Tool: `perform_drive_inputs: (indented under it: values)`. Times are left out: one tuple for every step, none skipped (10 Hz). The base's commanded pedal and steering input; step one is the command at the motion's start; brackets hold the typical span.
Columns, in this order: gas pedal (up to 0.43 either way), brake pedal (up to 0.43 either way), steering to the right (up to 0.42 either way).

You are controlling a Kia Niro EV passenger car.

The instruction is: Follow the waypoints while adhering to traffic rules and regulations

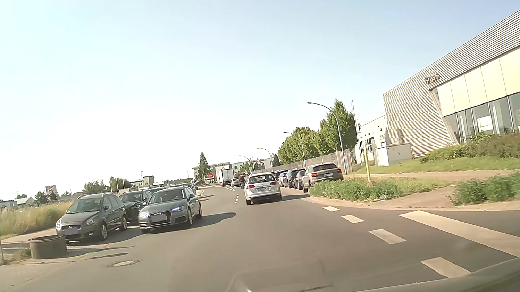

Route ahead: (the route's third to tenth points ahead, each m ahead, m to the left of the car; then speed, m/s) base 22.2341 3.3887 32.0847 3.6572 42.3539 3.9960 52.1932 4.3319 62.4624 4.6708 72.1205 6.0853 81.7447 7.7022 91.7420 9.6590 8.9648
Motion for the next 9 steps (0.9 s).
perform_drive_inputs:
  values:
    - [0.118, 0.03, -0.018]
    - [0.13, 0.03, -0.022]
    - [0.13, 0.03, -0.023]
    - [0.13, 0.03, -0.023]
    - [0.13, 0.03, -0.023]
    - [0.13, 0.03, -0.023]
    - [0.13, 0.03, -0.022]
    - [0.13, 0.03, -0.022]
    - [0.13, 0.03, -0.022]
